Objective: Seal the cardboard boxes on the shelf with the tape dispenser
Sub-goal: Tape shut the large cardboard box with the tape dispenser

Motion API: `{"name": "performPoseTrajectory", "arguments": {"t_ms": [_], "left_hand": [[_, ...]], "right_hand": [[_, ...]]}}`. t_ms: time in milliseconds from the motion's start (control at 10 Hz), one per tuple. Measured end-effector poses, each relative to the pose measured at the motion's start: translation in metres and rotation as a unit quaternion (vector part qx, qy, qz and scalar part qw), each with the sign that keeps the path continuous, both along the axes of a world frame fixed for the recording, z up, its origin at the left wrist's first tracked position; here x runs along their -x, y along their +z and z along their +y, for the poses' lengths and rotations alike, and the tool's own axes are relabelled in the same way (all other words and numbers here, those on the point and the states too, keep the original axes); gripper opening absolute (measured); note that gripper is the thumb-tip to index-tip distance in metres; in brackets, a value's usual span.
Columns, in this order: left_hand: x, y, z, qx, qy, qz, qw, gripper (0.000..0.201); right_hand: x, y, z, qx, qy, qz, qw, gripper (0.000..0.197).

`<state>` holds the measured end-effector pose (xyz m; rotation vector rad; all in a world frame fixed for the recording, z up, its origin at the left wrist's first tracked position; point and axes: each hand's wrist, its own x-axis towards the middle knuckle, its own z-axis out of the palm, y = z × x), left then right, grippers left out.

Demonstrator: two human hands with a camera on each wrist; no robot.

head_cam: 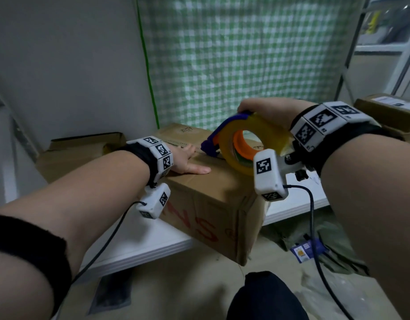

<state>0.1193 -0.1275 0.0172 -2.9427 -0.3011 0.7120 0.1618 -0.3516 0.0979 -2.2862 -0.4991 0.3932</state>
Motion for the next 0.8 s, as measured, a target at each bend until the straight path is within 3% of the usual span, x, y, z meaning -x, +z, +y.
{"name": "performPoseTrajectory", "arguments": {"t_ms": [100, 300, 400, 500, 600, 700, 800], "left_hand": [[0.002, 0.002, -0.006, -0.023, 0.015, -0.011, 1.0, 0.109], [0.006, 0.017, -0.02, -0.049, 0.028, 0.002, 0.998, 0.106], [0.011, 0.026, -0.039, -0.044, 0.009, 0.008, 0.999, 0.111], [0.017, 0.025, -0.066, -0.045, -0.003, 0.029, 0.999, 0.133], [0.021, 0.018, -0.089, -0.061, 0.0, 0.015, 0.998, 0.13], [0.042, 0.025, -0.122, -0.033, -0.004, 0.014, 0.999, 0.102], [0.052, 0.027, -0.136, -0.025, -0.02, 0.017, 0.999, 0.092]], "right_hand": [[0.001, 0.005, -0.021, 0.026, -0.018, -0.006, 0.999, 0.034], [0.005, 0.007, -0.027, 0.07, -0.021, -0.034, 0.997, 0.044], [0.001, 0.004, -0.025, 0.066, -0.034, -0.048, 0.996, 0.033], [-0.003, 0.001, -0.025, 0.049, -0.037, -0.054, 0.997, 0.05], [-0.002, -0.001, -0.026, 0.043, -0.048, -0.053, 0.997, 0.051], [0.003, 0.0, -0.028, 0.03, -0.06, -0.059, 0.996, 0.049], [0.009, 0.0, -0.032, 0.034, -0.035, -0.052, 0.997, 0.034]]}}
